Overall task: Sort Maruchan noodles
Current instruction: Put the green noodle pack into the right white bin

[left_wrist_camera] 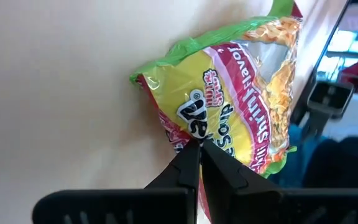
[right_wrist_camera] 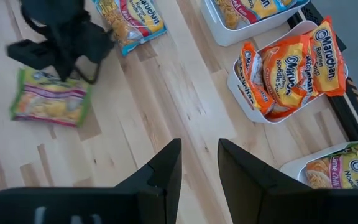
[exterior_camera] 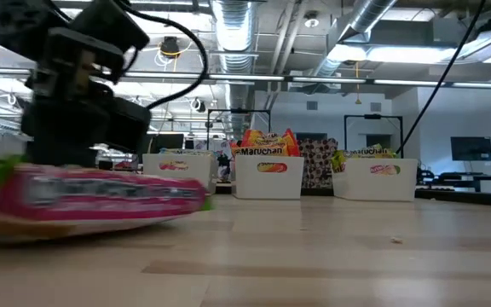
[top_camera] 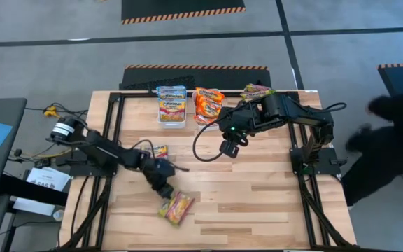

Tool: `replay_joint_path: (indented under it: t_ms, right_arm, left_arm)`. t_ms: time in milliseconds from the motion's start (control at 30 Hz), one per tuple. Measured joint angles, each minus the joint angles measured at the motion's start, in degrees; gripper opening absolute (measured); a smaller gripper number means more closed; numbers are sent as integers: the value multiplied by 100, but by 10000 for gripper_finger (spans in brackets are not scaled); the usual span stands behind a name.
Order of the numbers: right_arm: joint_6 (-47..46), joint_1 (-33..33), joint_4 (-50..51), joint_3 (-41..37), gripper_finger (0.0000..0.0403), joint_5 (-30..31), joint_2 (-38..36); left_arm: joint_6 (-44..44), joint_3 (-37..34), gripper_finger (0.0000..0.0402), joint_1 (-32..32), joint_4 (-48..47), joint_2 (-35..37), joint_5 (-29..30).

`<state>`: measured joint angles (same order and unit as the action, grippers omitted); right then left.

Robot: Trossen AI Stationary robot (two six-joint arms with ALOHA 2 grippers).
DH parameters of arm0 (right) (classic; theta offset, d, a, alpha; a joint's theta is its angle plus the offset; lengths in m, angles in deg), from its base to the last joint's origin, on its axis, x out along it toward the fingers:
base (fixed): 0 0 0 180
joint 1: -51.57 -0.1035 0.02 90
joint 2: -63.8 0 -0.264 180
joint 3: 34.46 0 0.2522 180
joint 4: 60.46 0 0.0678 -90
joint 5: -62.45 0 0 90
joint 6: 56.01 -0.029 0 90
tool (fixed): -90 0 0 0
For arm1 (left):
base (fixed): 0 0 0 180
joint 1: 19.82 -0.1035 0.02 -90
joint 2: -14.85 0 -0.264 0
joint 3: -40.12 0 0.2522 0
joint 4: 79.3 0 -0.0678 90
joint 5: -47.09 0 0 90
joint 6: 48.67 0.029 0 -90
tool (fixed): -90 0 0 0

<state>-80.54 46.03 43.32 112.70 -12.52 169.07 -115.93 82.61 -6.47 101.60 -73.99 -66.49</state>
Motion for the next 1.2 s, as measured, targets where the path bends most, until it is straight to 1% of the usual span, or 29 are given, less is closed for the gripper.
replay_joint_path:
  t_ms: [167,333,433,567,800,933,1033,1133,1200]
  right_arm:
    - [-99,-11,0,0,127,-10,0]
    - [-106,-57,0,0,127,-168,0]
    - [-146,-46,0,0,133,-366,2]
    - [-536,-56,0,0,157,-440,2]
    - [-1043,-262,-2,0,217,-462,4]
    - [-1420,-457,0,0,229,-463,4]
    - [-1690,-666,-1,0,225,-312,4]
    - [-1907,-927,-5,-9,219,-82,4]
    - [-2096,-1081,-15,-178,217,159,-5]
  left_arm:
    - [532,77,0,-530,30,0,3]
    - [1257,435,0,-787,-40,-2,-138]
    - [1650,647,0,-893,-332,-2,-190]
    - [2169,871,0,-1023,-755,-2,-194]
    - [3022,1163,0,-1202,-1622,-2,-411]
    - [3339,1312,0,-1212,-2096,-2,-426]
    - [3481,1388,0,-1212,-2351,-2,-425]
    - [3587,1397,0,-1212,-2360,-2,-420]
    - [3619,1397,0,-1212,-2359,-2,-417]
